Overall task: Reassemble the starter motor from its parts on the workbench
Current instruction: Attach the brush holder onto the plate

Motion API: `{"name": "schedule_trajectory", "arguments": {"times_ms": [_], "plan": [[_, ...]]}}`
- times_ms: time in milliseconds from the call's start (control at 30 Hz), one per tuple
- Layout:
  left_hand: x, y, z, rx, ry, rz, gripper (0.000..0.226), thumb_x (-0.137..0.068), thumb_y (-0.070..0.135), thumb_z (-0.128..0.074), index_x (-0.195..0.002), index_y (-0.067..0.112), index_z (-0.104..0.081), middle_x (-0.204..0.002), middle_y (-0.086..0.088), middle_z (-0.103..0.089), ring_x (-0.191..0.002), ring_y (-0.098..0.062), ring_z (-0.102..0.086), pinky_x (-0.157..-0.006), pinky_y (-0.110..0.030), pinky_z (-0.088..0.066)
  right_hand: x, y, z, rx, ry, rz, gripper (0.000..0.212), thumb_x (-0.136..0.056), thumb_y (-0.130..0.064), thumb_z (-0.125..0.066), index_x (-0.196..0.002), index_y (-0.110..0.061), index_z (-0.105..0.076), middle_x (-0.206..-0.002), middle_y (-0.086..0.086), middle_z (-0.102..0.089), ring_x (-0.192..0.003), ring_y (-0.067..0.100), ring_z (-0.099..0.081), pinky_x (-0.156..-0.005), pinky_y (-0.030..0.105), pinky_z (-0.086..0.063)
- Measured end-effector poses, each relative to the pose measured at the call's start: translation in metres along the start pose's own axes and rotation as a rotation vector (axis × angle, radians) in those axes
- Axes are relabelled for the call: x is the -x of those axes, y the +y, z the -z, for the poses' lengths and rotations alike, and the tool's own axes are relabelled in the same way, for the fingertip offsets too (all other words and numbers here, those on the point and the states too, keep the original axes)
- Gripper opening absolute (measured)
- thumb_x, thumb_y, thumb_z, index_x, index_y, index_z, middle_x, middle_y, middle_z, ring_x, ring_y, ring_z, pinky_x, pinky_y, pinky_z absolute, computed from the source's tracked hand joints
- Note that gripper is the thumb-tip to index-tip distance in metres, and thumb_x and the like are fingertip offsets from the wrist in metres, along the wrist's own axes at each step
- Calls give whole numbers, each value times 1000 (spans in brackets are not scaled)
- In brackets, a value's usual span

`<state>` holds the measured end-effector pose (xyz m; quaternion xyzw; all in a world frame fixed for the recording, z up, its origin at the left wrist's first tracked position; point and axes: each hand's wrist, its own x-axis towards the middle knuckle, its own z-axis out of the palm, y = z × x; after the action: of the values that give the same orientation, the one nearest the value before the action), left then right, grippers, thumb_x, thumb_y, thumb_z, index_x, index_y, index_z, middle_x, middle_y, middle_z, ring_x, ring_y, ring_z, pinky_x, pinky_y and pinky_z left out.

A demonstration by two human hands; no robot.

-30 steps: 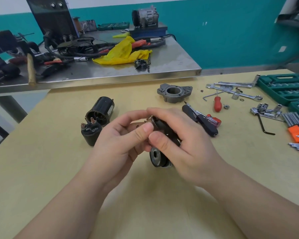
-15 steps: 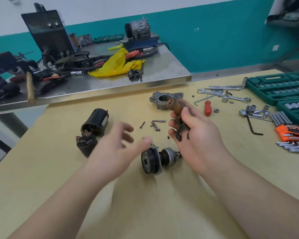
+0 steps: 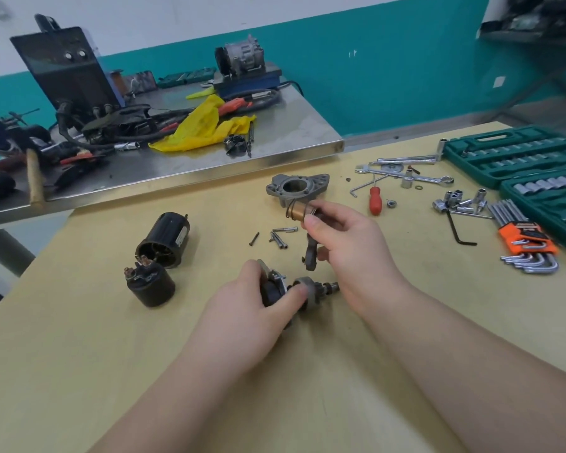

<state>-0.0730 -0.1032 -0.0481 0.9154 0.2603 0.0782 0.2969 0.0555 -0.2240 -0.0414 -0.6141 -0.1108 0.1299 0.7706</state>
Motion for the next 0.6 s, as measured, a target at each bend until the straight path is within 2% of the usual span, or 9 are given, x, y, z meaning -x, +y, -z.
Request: {"name": "schedule_trajectory", "arguments": {"times_ms": [33,100,200,333,467,600], "plan": [[0,-1,-3,13,16,-25,57,-73,88,-43,-88,33,-45,-73,9,-68,-66,-7,-60,-54,-32,-37,-1,2,0,3,-9,-2,27,-99,-12,-74,-123,-25,-74,-96,-4,-77,-83,9,-69,-72,28,-55],[0,-8,-5,79,61,-67,46,-79,76,-41,-88,31,-45,-71,8,-63,-69,-7,-57,-54,-31,-33,-2,5,-1,10,-28,-3,29,-97,-10,-77,-124,-20,-74,-96,0,-77,-82,11,-70,-67,25,-57],[-1,-21,-1,170,124,-172,32,-84,62,-45,-92,32,-49,-77,13,-64,-70,-8,-56,-51,-23,-33,-2,9,-1,-11,-71,-31,24,-94,-6,-79,-112,-22,-73,-86,-5,-78,-77,10,-74,-65,24,-59],[-2,-33,12,253,229,-376,20,-89,53,-50,-100,37,-53,-77,18,-61,-67,-9,-55,-58,-15,-39,4,13,-5,-26,-125,-64,31,-93,-4,-79,-121,-14,-69,-96,7,-77,-79,19,-78,-72,34,-63],[-1,-42,23,270,270,-495,19,-91,45,-55,-109,41,-55,-77,20,-59,-67,-12,-55,-57,-12,-36,10,10,-7,-97,-224,-76,37,-95,0,-75,-129,-12,-69,-103,17,-74,-82,24,-76,-79,40,-64],[1,-48,28,288,287,-577,20,-91,40,-57,-110,37,-56,-76,19,-57,-64,-8,-52,-59,-12,-36,16,9,-8,-75,-336,-69,34,-95,0,-75,-127,-12,-71,-97,11,-74,-83,25,-76,-79,38,-63]]}}
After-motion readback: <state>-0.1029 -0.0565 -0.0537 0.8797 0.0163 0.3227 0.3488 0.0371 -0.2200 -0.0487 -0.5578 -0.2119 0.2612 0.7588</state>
